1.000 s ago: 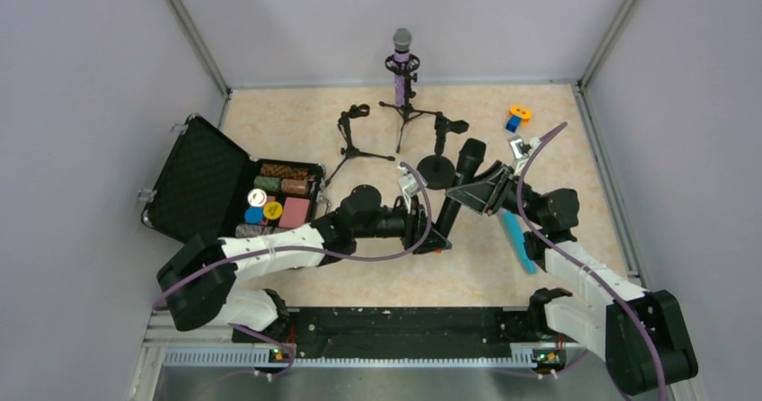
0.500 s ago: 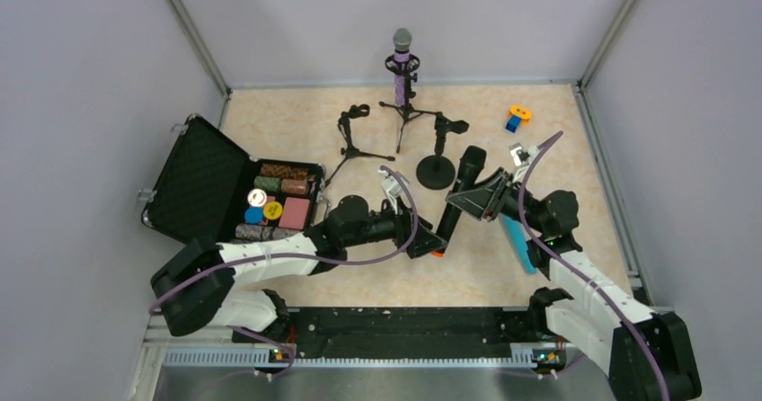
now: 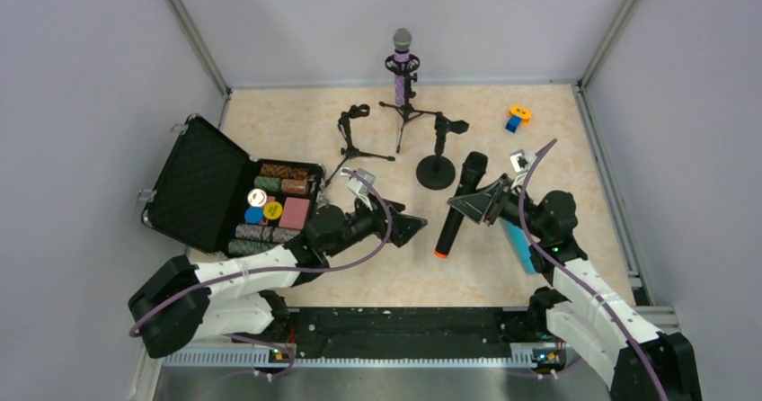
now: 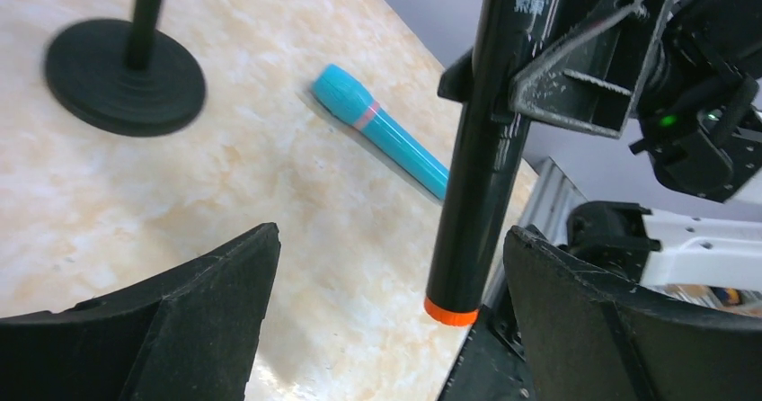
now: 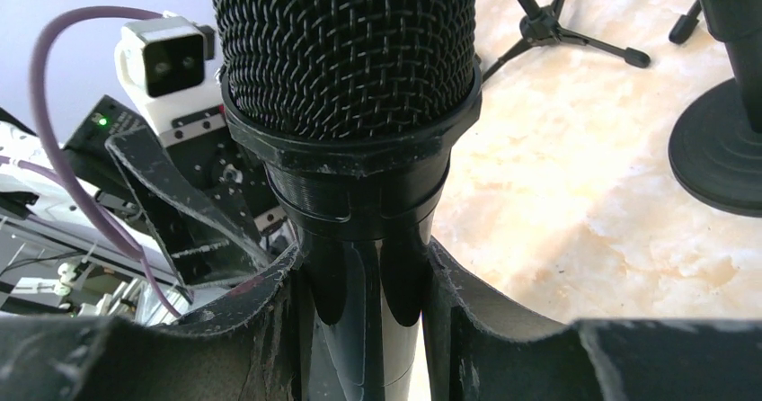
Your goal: Attach the microphones to the stand
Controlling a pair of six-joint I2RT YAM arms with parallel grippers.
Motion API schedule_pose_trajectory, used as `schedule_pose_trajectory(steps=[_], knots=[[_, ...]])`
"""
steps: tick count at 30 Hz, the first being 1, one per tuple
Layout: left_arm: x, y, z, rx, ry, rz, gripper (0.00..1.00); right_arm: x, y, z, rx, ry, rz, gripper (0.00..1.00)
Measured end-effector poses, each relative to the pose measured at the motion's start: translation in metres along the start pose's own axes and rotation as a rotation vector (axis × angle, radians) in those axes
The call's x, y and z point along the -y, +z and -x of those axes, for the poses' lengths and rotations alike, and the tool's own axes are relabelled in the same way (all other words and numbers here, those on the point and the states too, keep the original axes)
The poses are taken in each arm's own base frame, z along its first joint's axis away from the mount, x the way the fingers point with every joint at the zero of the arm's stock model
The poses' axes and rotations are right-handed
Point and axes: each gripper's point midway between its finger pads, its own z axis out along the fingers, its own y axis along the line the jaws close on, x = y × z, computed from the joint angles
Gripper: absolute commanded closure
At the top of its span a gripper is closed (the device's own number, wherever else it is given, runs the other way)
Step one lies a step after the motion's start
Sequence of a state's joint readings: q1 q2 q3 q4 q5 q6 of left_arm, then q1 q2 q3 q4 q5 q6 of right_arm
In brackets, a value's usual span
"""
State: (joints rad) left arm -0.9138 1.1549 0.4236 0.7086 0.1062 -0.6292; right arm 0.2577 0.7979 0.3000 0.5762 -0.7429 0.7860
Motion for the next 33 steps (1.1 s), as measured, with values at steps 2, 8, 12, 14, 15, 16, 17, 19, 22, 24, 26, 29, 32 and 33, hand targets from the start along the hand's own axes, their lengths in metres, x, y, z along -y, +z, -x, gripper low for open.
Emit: schedule_pose_trajectory(steps=[2,8,12,14,15,16,17,19,22,24,26,29,32,33], knots=[[-0.005,-0.002,0.006,0.028,0.031,0.028,0.01,0.003,-0.001,-0.003,-0.004,-0.001,-0.010,1.00],[-0.021,-0.003,0.008,0.001,0.159,0.105,0.01,0.009,-0.006,-0.008,-0.006,-0.015,-0.047,1.00],[-0.020,0.003,0.010,-0.053,0.230,0.113,0.01,0.011,-0.009,-0.006,0.018,-0.040,-0.076,1.00],[-0.022,0.004,0.009,-0.068,0.250,0.119,0.01,0.013,-0.010,-0.003,0.031,-0.051,-0.088,1.00],[-0.024,0.003,0.007,-0.076,0.258,0.123,0.01,0.013,-0.011,-0.003,0.035,-0.055,-0.093,1.00],[-0.026,0.003,0.004,-0.086,0.264,0.128,0.01,0.013,-0.011,-0.002,0.038,-0.058,-0.098,1.00],[-0.028,0.002,0.002,-0.093,0.270,0.132,0.01,0.014,-0.012,-0.002,0.039,-0.060,-0.103,1.00],[-0.033,0.001,-0.003,-0.104,0.273,0.143,0.01,0.017,-0.012,-0.003,0.039,-0.060,-0.115,1.00],[-0.045,-0.001,-0.011,-0.117,0.273,0.184,0.01,0.020,-0.013,-0.006,0.030,-0.056,-0.131,1.00],[-0.051,-0.001,-0.015,-0.127,0.273,0.207,0.01,0.023,-0.013,-0.007,0.026,-0.056,-0.140,1.00],[-0.058,-0.001,-0.021,-0.145,0.273,0.229,0.01,0.025,-0.014,-0.008,0.022,-0.056,-0.152,1.00],[-0.066,0.001,-0.032,-0.187,0.274,0.250,0.01,0.027,-0.016,-0.010,0.019,-0.058,-0.166,1.00],[-0.073,0.004,-0.043,-0.233,0.270,0.263,0.01,0.029,-0.017,-0.010,0.019,-0.062,-0.177,1.00],[-0.074,0.005,-0.045,-0.242,0.269,0.263,0.01,0.029,-0.017,-0.011,0.019,-0.064,-0.181,1.00]])
